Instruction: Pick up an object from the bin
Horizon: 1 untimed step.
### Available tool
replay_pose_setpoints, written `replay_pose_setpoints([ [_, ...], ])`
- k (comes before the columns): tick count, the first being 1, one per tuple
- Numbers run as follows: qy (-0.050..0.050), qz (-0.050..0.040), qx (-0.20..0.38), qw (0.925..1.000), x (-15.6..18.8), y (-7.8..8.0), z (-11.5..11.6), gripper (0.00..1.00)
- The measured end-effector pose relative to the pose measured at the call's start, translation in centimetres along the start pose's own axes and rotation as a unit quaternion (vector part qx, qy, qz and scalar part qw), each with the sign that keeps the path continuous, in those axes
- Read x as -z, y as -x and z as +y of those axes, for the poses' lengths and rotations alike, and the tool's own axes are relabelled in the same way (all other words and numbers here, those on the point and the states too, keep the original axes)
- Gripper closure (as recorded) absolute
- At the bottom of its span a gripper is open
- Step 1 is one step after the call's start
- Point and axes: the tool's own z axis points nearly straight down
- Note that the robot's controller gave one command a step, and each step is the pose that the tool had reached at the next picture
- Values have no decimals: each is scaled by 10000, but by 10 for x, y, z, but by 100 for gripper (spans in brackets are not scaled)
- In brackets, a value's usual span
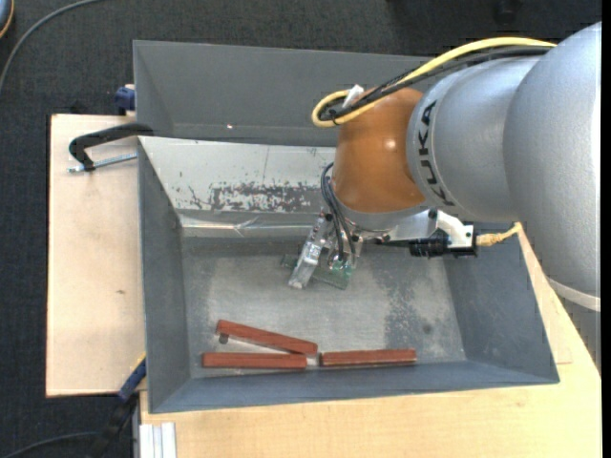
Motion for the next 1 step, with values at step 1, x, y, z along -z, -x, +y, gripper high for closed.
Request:
replay_pose_setpoints([
  [1,-6,12,8,10000,10,1,1,100],
])
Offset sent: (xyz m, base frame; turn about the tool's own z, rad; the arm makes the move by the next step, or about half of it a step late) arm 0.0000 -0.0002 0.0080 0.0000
